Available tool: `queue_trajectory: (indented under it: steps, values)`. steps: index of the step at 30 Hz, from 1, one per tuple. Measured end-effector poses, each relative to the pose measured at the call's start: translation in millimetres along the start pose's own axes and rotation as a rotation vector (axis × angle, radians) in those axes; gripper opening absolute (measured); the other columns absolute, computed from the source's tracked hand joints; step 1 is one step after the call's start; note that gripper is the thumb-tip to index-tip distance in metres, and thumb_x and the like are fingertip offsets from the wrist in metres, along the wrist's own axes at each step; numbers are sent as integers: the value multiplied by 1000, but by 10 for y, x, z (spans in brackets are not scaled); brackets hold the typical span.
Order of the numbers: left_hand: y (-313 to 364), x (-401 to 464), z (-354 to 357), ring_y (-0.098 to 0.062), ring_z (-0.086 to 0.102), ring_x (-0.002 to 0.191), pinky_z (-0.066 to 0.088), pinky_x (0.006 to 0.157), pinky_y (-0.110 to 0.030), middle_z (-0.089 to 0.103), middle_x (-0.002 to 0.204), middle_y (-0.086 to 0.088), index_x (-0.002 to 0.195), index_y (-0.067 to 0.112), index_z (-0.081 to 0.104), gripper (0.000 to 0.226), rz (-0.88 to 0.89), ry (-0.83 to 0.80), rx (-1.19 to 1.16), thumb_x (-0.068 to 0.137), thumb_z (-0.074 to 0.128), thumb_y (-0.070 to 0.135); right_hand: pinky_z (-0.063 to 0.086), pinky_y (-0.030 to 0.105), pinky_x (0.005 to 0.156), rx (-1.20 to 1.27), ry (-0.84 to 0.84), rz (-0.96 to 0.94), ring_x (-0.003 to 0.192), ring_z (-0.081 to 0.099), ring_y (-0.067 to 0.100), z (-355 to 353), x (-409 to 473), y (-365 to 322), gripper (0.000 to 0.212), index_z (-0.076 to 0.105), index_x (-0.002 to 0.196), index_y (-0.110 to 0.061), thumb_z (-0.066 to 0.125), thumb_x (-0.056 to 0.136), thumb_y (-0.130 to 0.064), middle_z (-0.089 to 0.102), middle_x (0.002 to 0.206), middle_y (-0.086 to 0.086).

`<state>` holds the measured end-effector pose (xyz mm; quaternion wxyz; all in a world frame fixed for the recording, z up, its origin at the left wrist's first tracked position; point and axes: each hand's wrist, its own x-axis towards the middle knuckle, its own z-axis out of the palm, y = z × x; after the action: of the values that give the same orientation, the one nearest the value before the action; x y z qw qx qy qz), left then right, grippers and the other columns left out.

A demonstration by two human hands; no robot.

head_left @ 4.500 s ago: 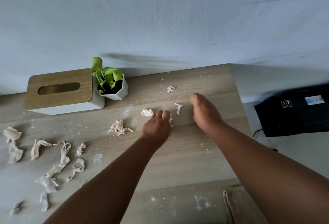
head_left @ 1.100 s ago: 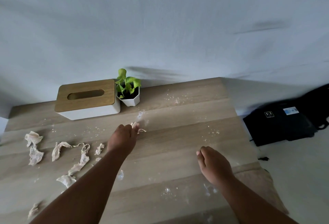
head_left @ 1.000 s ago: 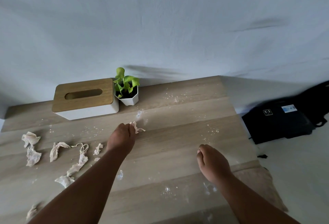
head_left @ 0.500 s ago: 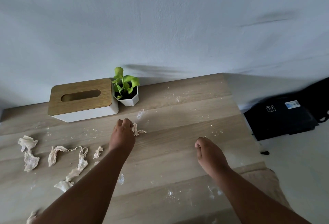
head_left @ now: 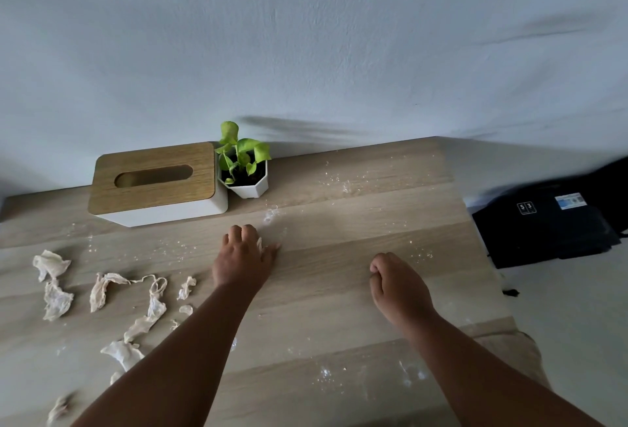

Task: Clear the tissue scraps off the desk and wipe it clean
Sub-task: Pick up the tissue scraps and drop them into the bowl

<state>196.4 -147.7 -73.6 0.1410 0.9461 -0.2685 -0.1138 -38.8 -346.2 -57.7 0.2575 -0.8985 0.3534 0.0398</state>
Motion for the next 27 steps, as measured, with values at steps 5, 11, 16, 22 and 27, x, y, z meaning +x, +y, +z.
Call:
queue_trajectory:
  steps: [5,11,16,22,27]
  values:
    - [10,-13,2,-34,57,101,50,74,-45,62,108,-14,107,8,61,25,4,-44,-12,102,56,32,42,31,59,-18,-13,2,72,54,18,-7,24,-26,5,54,84,-25,53,89,-24,53,81,-8]
    - [21,-94,-12,-36,63,90,49,69,-40,65,97,-13,101,10,58,25,-46,-28,-43,105,46,32,33,31,57,-82,12,14,64,49,21,-8,-15,-102,24,43,77,-25,45,100,-33,48,72,-7]
    - [62,-279,-81,-35,62,74,44,60,-38,62,81,-10,86,14,52,39,-39,-42,-138,108,38,43,28,30,56,-82,64,39,60,45,22,-72,-109,-210,23,43,76,-27,50,98,-27,44,66,-7]
    - [222,-579,-153,-24,61,58,47,50,-35,61,66,-5,80,15,54,38,-49,-122,-371,108,43,39,31,32,58,-25,98,84,66,52,27,-132,-320,-337,19,51,77,-22,52,96,-25,57,70,0]
    - [414,-860,-156,-11,58,40,41,34,-25,70,69,-7,90,13,54,34,-215,-197,-735,102,59,44,37,36,61,11,100,108,77,59,35,-168,-581,-442,20,61,84,-14,51,97,-24,67,81,11]
